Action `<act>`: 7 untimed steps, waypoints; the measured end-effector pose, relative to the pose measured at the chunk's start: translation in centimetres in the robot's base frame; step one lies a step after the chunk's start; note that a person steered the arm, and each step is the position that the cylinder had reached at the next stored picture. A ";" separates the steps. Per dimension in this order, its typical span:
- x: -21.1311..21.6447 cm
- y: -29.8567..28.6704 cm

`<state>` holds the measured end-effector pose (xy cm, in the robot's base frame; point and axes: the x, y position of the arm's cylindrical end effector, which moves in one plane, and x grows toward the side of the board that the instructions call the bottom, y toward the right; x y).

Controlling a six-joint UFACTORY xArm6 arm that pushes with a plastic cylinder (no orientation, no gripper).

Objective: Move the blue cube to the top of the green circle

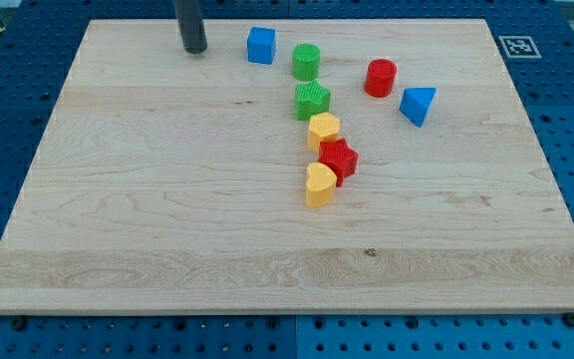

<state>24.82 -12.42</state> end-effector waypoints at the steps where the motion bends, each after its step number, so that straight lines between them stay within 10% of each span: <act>1: -0.5 2.4; 7: -0.6 16.9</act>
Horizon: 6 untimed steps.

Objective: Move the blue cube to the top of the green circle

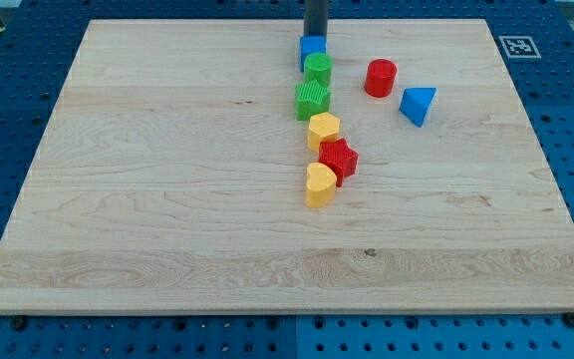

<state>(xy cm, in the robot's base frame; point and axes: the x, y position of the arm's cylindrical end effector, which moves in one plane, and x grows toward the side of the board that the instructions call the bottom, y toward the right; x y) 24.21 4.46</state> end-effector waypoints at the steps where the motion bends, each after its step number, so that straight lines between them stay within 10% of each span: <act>1: 0.0 0.5; 6: -0.8 7.8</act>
<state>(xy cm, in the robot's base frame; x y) 23.41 12.31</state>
